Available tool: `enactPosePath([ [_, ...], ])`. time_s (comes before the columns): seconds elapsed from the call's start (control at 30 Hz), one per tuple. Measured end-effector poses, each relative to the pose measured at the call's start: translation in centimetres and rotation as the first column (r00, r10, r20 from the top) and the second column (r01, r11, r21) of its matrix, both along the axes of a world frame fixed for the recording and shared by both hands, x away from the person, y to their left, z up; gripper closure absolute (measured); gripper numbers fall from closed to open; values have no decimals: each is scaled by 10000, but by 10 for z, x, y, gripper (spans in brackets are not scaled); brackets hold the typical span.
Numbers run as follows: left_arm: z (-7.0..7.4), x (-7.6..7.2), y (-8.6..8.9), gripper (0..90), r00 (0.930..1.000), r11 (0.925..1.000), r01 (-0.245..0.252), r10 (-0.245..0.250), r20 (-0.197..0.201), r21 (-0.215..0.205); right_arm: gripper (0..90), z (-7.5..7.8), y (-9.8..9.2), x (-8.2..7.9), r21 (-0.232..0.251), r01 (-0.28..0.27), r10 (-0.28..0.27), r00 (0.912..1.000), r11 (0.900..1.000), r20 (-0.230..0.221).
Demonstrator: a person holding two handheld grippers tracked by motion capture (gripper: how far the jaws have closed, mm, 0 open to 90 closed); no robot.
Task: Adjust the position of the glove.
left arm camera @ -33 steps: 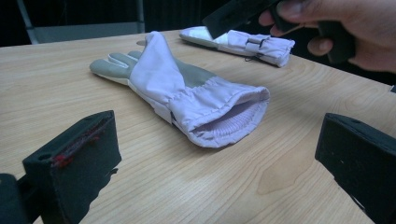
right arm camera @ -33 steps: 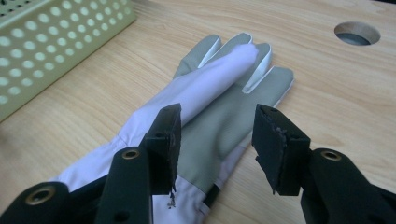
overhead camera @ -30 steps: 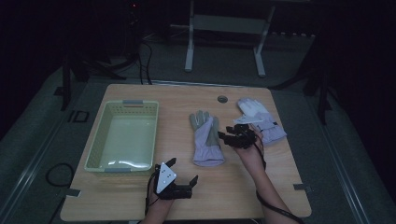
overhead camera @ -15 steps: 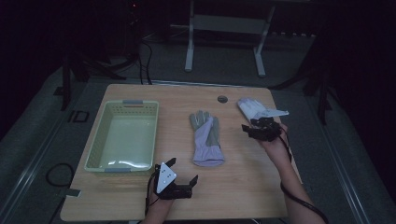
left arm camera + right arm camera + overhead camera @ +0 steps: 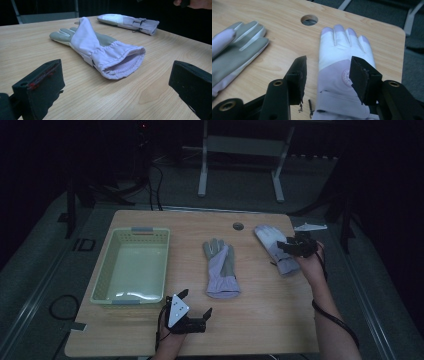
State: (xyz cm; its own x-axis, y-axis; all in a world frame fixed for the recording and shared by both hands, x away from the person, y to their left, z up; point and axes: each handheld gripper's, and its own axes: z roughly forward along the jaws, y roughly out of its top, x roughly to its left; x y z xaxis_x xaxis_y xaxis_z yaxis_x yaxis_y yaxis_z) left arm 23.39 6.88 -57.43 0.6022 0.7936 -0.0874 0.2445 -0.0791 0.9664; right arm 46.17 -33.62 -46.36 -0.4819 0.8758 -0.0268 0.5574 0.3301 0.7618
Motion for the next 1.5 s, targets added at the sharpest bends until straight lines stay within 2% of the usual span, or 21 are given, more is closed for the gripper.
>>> enactPosePath([
  [0.1,0,0,0,0,10000,10000,13,-13,-2,-8,448,-5,-5,9,110,278,-276,9994,9996,-187],
  [0.27,0,0,0,0,10000,10000,21,-21,2,-27,438,-22,-10,20,-222,549,-561,9966,9982,-600],
  [0.43,0,0,1,0,10000,10000,-6,6,-46,-76,452,-36,-16,29,-298,546,-569,9949,9981,-837],
  [0.5,0,0,1,0,10000,10000,-13,13,-15,-49,475,-39,-19,34,-581,564,-616,9938,9967,-921],
  [0.57,0,-1,0,0,10000,10000,-42,42,67,-31,475,-41,-21,39,-521,435,-491,9924,9977,-1126],
  [0.63,0,-1,0,0,10000,10000,-44,44,79,-42,475,-44,-21,43,-774,396,-489,9913,9962,-1223],
  [0.7,0,0,1,0,10000,10000,-55,55,30,-83,475,-48,-21,47,-541,290,-368,9879,9981,-1505],
  [0.77,0,0,1,0,10000,9999,-48,48,3,-113,483,-55,-21,49,-528,312,-391,9869,9981,-1566],
  [0.83,0,0,2,0,10000,9999,-65,65,-7,-137,467,-65,-22,52,-596,496,-596,9818,9970,-1803],
  [0.87,0,-1,2,0,10000,9998,-82,83,8,-162,469,-69,-23,53,-401,592,-660,9780,9974,-1979],
  [0.9,0,-1,2,0,10000,9998,-86,87,36,-168,472,-71,-24,53,-223,616,-647,9788,9979,-1944],
  [1.0,0,-1,2,0,9999,9998,-98,99,37,-167,597,-70,-26,54,205,594,-530,9711,9980,-2327],
  [1.13,0,-1,1,0,9999,9999,-89,90,59,-142,705,-67,-21,54,11,607,-584,9652,9982,-2548],
  [1.2,0,-1,1,0,9999,9999,-76,77,83,-115,751,-67,-18,53,54,818,-780,9660,9966,-2465],
  [1.3,0,-1,1,0,9999,9998,-95,97,92,-150,793,-64,-19,46,471,1276,-1132,9654,9907,-2349],
  [1.5,0,-1,1,0,9999,9998,-107,109,102,-146,804,-38,-22,19,792,1819,-1671,9720,9801,-1652],
])
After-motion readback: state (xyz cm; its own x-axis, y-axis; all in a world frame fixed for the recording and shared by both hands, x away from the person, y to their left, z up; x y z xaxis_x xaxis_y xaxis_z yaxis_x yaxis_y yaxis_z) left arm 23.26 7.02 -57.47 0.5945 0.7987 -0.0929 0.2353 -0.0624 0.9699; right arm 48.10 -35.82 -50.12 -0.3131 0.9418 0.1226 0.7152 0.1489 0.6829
